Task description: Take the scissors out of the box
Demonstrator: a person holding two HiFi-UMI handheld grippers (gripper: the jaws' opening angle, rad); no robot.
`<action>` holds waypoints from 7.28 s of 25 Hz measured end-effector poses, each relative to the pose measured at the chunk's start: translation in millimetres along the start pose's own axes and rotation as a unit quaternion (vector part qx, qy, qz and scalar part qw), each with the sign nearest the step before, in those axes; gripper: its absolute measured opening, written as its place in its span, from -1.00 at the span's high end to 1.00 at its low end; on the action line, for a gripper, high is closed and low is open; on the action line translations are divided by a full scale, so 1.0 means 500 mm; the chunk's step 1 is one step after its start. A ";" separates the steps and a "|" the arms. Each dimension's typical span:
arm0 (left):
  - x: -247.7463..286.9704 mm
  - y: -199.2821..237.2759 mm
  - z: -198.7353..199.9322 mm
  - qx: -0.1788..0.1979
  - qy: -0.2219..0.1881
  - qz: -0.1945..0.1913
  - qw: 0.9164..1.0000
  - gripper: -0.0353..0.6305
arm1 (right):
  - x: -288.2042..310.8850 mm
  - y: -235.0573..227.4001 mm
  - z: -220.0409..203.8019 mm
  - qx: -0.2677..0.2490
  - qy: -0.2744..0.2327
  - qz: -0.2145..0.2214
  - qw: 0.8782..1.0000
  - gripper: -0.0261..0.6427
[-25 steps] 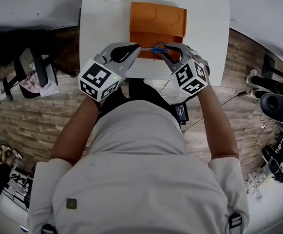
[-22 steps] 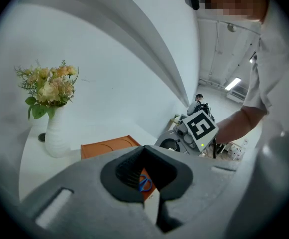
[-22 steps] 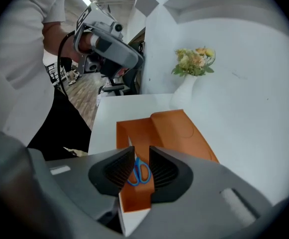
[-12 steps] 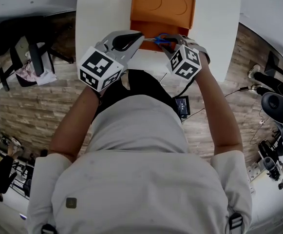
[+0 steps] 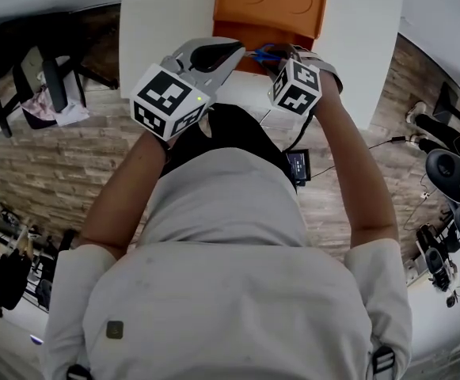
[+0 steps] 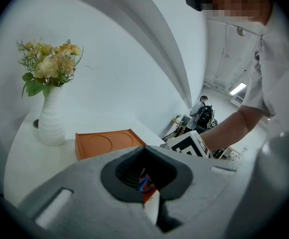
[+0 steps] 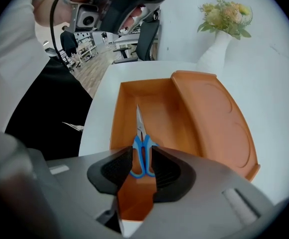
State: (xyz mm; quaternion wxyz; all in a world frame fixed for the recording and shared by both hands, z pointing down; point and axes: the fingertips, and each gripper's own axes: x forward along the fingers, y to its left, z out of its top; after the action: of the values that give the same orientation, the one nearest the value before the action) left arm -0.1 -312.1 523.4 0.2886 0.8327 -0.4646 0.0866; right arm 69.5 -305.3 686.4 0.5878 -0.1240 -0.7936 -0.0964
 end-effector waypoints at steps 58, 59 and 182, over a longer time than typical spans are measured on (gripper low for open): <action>-0.090 0.005 -0.027 -0.023 0.002 0.026 0.999 0.88 | -0.005 -0.021 -0.009 -0.019 0.056 -0.043 0.997 0.63; -0.095 0.003 -0.025 -0.021 0.001 0.024 0.999 0.88 | -0.012 -0.021 -0.007 -0.016 0.055 -0.047 0.997 0.63; -0.826 -0.369 -0.194 0.191 -0.036 -0.186 0.963 0.88 | -0.524 0.830 0.448 0.430 -0.350 -0.433 0.711 0.62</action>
State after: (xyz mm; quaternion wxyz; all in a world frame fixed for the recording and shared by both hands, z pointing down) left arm -64.4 115.3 358.6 0.1181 0.9467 -0.2863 0.0885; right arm 67.4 134.1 373.9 0.1521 0.4743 -0.8649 0.0618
